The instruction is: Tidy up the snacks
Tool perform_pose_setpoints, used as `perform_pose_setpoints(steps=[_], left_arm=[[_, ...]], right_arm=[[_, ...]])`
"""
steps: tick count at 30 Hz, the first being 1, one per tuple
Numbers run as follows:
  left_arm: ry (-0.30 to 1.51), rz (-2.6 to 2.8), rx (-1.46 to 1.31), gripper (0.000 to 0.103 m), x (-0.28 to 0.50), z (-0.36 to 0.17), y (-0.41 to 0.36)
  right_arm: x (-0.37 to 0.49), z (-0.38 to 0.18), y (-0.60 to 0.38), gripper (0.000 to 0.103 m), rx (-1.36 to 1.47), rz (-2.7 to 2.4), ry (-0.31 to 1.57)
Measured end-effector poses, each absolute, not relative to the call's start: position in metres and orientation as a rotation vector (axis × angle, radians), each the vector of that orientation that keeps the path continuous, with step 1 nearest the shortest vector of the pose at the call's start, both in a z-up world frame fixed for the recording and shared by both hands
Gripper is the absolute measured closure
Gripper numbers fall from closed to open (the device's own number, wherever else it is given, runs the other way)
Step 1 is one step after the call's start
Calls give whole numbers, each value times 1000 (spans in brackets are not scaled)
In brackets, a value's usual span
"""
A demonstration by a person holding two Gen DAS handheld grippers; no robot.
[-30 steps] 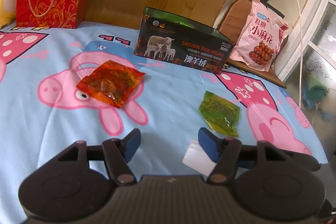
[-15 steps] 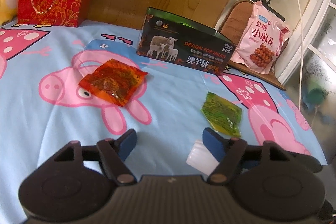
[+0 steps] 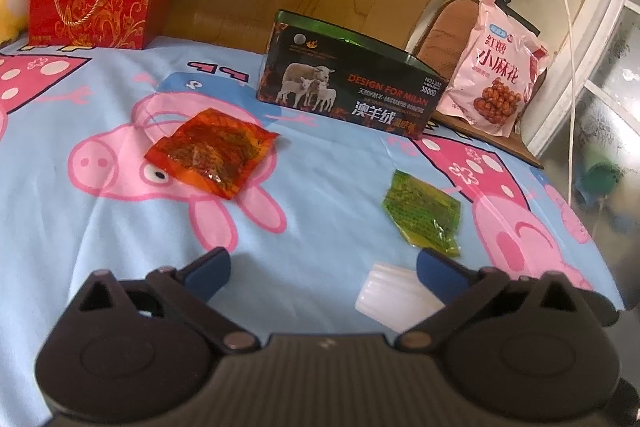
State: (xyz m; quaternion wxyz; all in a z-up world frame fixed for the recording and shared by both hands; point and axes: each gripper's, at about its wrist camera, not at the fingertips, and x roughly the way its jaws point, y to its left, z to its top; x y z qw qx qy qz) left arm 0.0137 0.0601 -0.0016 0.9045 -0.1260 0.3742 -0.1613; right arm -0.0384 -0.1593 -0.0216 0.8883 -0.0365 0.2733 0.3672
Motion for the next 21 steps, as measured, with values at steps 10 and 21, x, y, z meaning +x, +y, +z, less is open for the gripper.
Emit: perform_pose_setpoints(steps=[10, 21], left_arm=[[734, -353, -380, 0, 15, -5, 75], [759, -401, -379, 4, 13, -3, 80]], right_arm=[[-40, -22, -157, 39, -78, 763, 568], [-41, -22, -157, 38, -82, 764, 567]])
